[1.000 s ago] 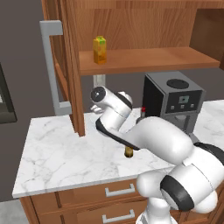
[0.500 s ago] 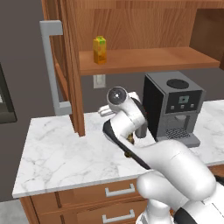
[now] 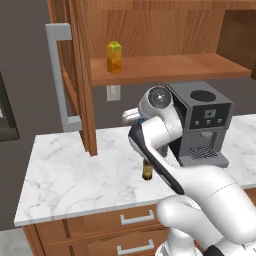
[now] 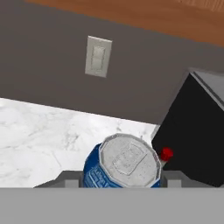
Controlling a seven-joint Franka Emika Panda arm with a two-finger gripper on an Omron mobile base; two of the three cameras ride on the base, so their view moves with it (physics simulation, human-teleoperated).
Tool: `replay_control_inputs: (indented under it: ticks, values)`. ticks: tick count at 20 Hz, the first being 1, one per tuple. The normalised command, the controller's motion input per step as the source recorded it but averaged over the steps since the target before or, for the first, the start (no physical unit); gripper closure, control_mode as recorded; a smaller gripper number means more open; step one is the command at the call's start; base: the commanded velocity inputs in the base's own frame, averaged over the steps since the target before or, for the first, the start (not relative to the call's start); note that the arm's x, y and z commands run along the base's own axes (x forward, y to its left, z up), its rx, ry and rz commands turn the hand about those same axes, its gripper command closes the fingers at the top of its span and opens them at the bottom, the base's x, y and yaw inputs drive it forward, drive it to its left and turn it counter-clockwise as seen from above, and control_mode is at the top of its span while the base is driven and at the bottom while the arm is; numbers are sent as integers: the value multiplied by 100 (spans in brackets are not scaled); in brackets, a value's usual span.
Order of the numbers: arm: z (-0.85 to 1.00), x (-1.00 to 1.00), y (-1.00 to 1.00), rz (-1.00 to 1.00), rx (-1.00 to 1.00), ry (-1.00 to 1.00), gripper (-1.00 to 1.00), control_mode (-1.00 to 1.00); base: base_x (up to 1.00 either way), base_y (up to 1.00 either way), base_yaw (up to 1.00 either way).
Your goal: Sort all alcoholic drinks to one cabinet, and non-alcoholic drinks to the other.
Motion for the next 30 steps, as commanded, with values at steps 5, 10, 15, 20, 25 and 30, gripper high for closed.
replay_control_inputs:
  ticks: [5, 10, 15, 20, 25, 30]
  values:
    - [60, 0, -8, 0, 2, -8, 100, -100, 0, 0, 0]
    - [52, 0, -5, 0, 0, -12, 100, -100, 0, 0, 0]
    - [48, 0, -6, 0, 0, -15, 100, -100, 0, 0, 0]
    - [44, 0, -14, 0, 0, -12, 100, -100, 0, 0, 0]
    - [38, 0, -19, 0, 0, -6, 100, -100, 0, 0, 0]
    - [31, 2, -22, 0, 0, -2, 100, -100, 0, 0, 0]
